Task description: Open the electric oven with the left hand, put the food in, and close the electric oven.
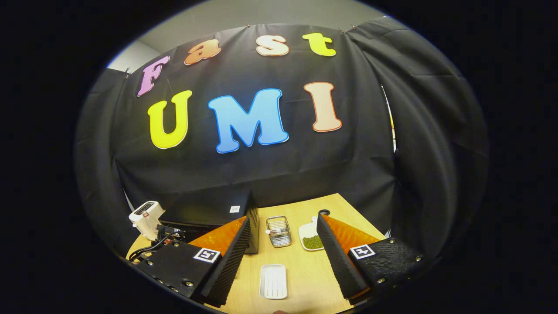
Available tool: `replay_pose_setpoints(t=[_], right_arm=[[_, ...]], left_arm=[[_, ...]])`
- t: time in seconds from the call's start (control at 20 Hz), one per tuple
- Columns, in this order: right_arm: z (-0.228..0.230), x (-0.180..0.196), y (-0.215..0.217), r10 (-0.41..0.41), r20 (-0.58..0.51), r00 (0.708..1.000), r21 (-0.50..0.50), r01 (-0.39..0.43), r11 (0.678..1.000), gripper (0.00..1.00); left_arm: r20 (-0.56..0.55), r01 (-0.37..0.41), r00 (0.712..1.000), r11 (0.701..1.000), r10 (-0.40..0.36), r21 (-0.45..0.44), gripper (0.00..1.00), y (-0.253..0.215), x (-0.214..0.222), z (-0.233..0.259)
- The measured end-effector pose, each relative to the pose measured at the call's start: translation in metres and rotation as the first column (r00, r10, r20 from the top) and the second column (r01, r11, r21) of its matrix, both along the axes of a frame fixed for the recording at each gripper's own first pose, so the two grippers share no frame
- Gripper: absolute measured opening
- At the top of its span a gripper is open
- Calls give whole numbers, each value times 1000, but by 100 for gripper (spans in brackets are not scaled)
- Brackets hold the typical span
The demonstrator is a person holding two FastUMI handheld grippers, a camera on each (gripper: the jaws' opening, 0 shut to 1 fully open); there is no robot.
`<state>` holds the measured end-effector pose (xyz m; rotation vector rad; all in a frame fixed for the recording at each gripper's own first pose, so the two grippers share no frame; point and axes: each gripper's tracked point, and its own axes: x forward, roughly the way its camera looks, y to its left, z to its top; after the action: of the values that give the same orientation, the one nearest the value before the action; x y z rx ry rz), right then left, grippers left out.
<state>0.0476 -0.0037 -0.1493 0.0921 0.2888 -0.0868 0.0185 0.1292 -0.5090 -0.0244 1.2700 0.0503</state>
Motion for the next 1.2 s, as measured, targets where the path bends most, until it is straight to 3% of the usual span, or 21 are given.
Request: replay_pose_setpoints(t=[0.25, 0.3, 0.5, 0.7, 0.75, 0.8, 0.85, 1.0, 1.2], right_arm=[[3, 2, -7, -26, 3, 1000, -2, 26, 1000, 93], [3, 2, -7, -26, 2, 1000, -5, 26, 1000, 93], [2, 1, -2, -25, -1, 1000, -4, 25, 1000, 93], [4, 1, 6, -13, 6, 1000, -6, 13, 1000, 93], [6, 2, 9, -10, 11, 1000, -6, 10, 1000, 93], [6, 2, 11, -7, 13, 1000, -5, 7, 1000, 93], [7, 1, 14, -1, 15, 1000, -1, 1, 1000, 93], [11, 1, 20, 14, 31, 999, 2, -14, 1000, 93], [14, 0, 24, 36, 46, 998, -8, -36, 999, 93]], left_arm=[[-35, 10, 999, 1000, -9, 9, 95, 3, 8, -13], [-53, 7, 999, 1000, -6, 6, 92, 2, 7, -9], [-56, 10, 998, 1000, -10, -2, 95, 3, 7, -11], [-22, 16, 1000, 1000, -16, -11, 99, 1, 7, 2], [-13, 16, 1000, 1000, -17, -20, 95, 0, 6, 6], [-3, 15, 1000, 999, -15, -30, 99, 0, 6, 11], [9, 16, 1000, 999, -15, -38, 92, 0, 6, 18], [58, 21, 998, 999, -19, -49, 95, -1, 7, 36], [108, -23, 994, 996, 33, -87, 95, -4, 10, 53]])
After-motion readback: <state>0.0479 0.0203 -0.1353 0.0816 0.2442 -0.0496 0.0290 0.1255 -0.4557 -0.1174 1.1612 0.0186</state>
